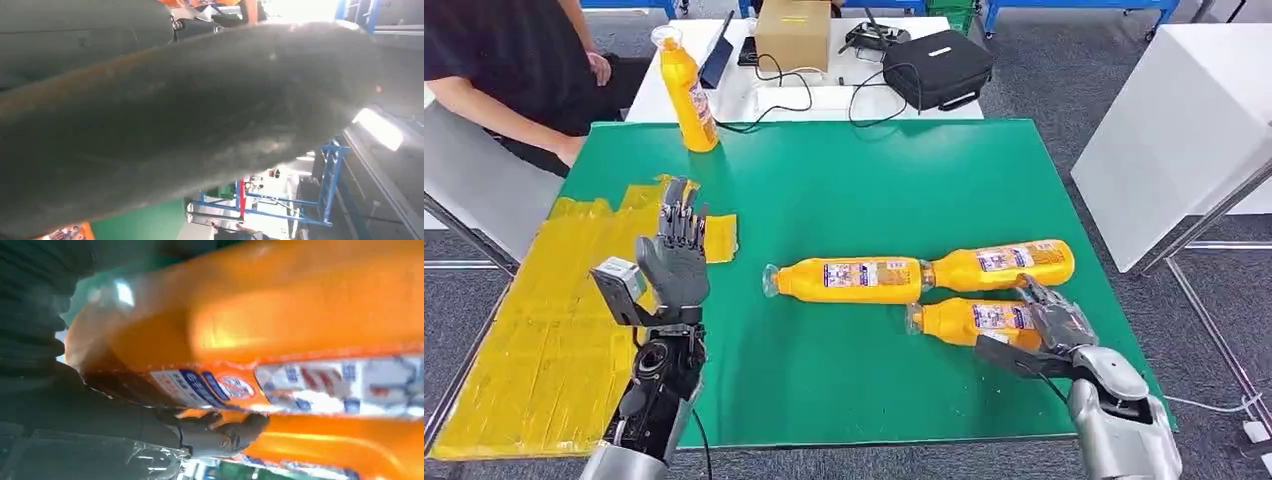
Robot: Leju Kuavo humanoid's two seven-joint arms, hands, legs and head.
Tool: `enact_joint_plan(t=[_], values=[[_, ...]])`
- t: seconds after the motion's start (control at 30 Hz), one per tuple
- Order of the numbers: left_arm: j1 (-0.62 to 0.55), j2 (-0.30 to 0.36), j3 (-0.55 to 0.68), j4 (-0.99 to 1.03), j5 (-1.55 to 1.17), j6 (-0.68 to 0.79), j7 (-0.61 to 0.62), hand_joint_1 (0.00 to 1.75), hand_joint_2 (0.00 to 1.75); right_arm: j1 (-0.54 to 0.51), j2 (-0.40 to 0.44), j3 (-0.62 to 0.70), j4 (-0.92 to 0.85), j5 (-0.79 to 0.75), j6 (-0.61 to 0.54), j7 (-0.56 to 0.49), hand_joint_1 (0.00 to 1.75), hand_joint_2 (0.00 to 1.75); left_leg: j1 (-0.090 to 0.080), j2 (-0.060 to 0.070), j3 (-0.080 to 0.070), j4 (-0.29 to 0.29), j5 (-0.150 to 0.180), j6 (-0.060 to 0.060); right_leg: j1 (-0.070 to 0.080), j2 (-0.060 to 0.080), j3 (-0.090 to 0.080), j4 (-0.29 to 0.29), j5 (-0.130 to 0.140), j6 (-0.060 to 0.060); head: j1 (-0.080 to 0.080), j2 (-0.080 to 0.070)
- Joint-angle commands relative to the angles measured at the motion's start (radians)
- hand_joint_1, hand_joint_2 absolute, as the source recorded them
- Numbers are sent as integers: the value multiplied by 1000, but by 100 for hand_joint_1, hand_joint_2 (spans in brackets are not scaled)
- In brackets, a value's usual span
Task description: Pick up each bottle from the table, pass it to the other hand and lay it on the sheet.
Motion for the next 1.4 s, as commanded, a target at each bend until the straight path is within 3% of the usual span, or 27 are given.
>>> enact_joint_plan(t=[0.03,0.13,0.17,0.23,0.37,0.43,0.57,0.6,0.73,0.77,0.83,0.87,0.9,0.97,1.03,1.1,1.27,1.4], values=[[-46,41,35,124,9,-22,-34,0,0,237,-164,121,16,-99,78,-52,175,175,1,-16,-2,-2,5,2,2,-14,3,-3,1,-5,0,0],[-42,44,34,145,7,-31,-52,0,0,358,-207,129,-149,-157,131,-28,175,175,1,-13,15,-2,-4,2,2,-13,20,-4,-9,0,0,0],[-48,43,25,168,3,-35,-60,0,0,468,-236,112,-291,-202,165,3,175,175,2,-17,18,-3,-4,3,2,-16,26,-7,-9,0,0,0],[-54,40,16,176,0,-33,-64,0,0,552,-239,95,-390,-222,189,25,175,175,2,-24,21,-2,-5,5,2,-23,32,-9,-12,2,0,0],[-57,39,14,174,0,-30,-63,0,0,578,-235,97,-423,-225,197,38,175,175,2,-25,24,-2,-9,8,2,-24,38,-13,-15,4,1,0],[-54,41,10,168,1,-26,-63,0,0,572,-236,104,-422,-230,209,50,175,175,3,-18,29,-1,-14,6,3,-17,43,-14,-16,5,1,0],[-64,45,5,183,6,-23,-59,0,0,646,-235,60,-490,-281,201,102,175,175,3,-20,28,-1,-16,7,3,-17,43,-17,-17,4,1,0],[-67,46,6,198,19,-37,-56,0,175,651,-220,36,-505,-316,179,85,175,175,2,-18,29,-1,-17,7,2,-17,43,-17,-17,5,1,0],[-68,56,14,234,28,-45,-66,0,175,609,-190,3,-540,-370,152,50,175,175,2,-12,29,-1,-19,8,2,-12,43,-17,-17,6,0,0],[-62,55,23,239,48,-64,-62,0,175,586,-156,-20,-565,-432,85,-15,175,175,2,-10,29,-1,-19,8,2,-10,42,-17,-16,7,1,0],[-52,58,25,237,51,-68,-67,0,175,549,-145,-15,-568,-425,106,-9,175,175,2,-8,28,-1,-19,7,2,-8,41,-16,-16,7,0,0],[-1,59,41,206,76,-84,-73,0,175,410,-23,-22,-586,-571,71,-111,175,175,1,-7,25,-3,-18,8,1,-6,39,-16,-15,4,1,0],[20,62,41,196,95,-125,-65,0,175,336,42,-18,-584,-663,90,-132,175,175,1,-2,25,-3,-19,8,1,-2,44,-17,-13,5,0,0],[20,62,41,196,95,-125,-65,0,175,336,42,-18,-584,-663,90,-132,175,175,1,4,23,-4,-18,8,1,5,41,-16,-11,3,2,0],[35,53,29,185,91,-159,-62,0,175,181,123,90,-547,-672,48,-78,175,175,2,6,20,-2,-18,7,2,7,38,-13,-11,5,1,0],[27,45,25,182,86,-150,-56,0,175,162,117,145,-551,-683,26,-21,175,175,1,15,14,-1,-18,6,1,15,30,-9,-8,3,-1,0],[12,45,21,174,87,-152,-50,0,175,147,114,166,-538,-710,2,-23,175,175,0,5,10,0,-12,6,0,6,24,-7,-8,1,0,0],[26,44,8,158,134,-205,-28,0,175,22,155,189,-398,-788,-21,-21,175,175,0,6,6,0,-10,6,0,6,23,-6,-7,2,1,0]])
